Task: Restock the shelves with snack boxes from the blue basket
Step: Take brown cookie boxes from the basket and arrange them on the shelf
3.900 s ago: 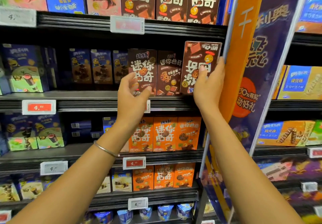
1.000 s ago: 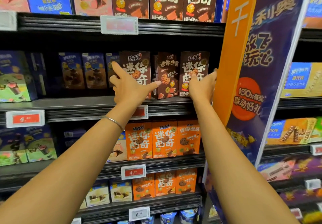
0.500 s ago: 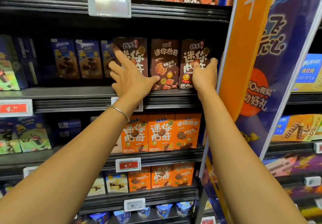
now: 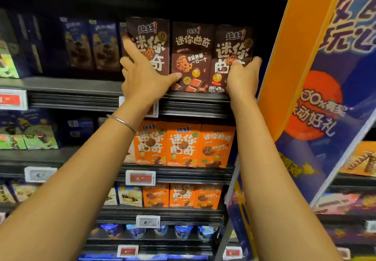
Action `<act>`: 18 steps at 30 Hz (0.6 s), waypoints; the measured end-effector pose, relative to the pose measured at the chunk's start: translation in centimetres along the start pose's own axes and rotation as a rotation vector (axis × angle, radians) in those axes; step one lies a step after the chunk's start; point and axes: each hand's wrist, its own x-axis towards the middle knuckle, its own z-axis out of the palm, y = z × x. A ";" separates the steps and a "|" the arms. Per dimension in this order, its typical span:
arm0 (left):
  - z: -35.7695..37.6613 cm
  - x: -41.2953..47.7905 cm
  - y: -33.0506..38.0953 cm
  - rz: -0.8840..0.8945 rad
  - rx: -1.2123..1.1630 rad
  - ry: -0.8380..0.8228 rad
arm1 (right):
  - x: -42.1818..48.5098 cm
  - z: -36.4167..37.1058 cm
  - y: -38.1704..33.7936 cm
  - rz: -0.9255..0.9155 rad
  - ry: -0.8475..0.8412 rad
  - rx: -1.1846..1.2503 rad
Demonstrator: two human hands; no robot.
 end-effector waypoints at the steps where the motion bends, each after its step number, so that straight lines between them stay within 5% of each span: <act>1: -0.1 -0.1 0.0 -0.006 -0.004 -0.001 | -0.1 0.0 0.0 -0.007 0.006 -0.018; 18: -0.4 -1.2 0.5 0.029 -0.007 -0.018 | -0.1 -0.8 -0.5 0.070 -0.033 0.156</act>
